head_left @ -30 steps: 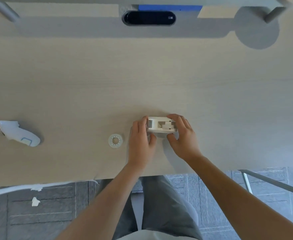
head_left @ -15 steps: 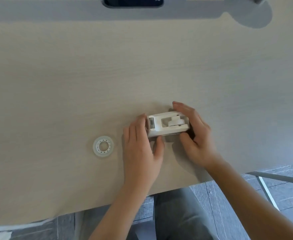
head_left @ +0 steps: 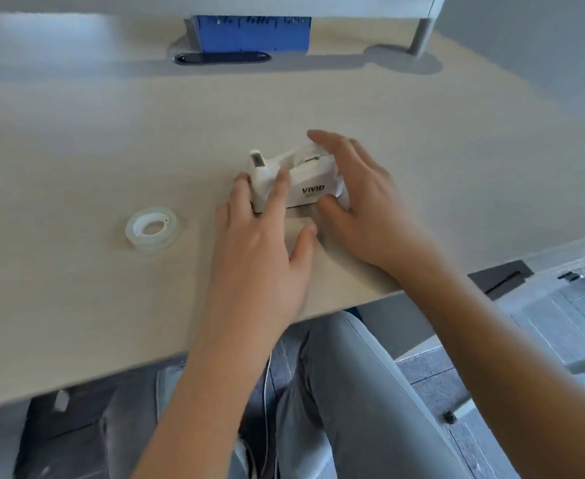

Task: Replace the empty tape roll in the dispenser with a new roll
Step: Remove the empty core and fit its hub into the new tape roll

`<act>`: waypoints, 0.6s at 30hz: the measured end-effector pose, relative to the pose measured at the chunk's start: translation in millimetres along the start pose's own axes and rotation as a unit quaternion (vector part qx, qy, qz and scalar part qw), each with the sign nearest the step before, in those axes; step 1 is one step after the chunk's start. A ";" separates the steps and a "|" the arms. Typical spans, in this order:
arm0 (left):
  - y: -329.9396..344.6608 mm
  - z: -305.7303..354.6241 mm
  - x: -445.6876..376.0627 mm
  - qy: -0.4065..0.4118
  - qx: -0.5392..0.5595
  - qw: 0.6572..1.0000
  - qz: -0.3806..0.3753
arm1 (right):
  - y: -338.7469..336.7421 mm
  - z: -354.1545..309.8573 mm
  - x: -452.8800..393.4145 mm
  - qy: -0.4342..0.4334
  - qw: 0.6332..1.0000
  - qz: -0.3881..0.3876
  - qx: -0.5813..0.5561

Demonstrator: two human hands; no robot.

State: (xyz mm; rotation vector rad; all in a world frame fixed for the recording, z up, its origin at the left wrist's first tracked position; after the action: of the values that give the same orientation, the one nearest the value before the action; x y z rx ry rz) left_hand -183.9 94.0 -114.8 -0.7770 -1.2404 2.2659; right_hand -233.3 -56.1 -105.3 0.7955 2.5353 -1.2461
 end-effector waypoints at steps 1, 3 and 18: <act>1.3 1.9 1.0 0.000 -0.017 1.000 -0.010 | 0.6 0.0 0.4 0.004 1.000 -0.003 0.000; -0.1 4.8 4.4 -0.004 -0.031 0.999 -0.020 | -0.1 -0.2 1.4 0.016 1.000 -0.002 -0.004; -6.1 4.7 7.3 0.024 -0.048 0.998 -0.035 | -24.3 -23.1 -8.4 -0.042 0.995 0.082 -0.024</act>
State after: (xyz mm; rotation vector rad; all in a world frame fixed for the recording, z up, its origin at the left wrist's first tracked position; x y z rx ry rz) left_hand -191.8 98.7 -109.5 -0.8053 -1.3419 2.1336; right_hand -238.4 -53.2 -71.2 0.9003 2.3702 -1.1374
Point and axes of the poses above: each hand's wrist, its own x-axis away from the middle knuckle, its own y-axis out of the palm, z = x × y, the point moved 5 cm from there along -x, towards the middle knuckle, and after that the axes turned 8 degrees about -x, right-handed, at the moved point
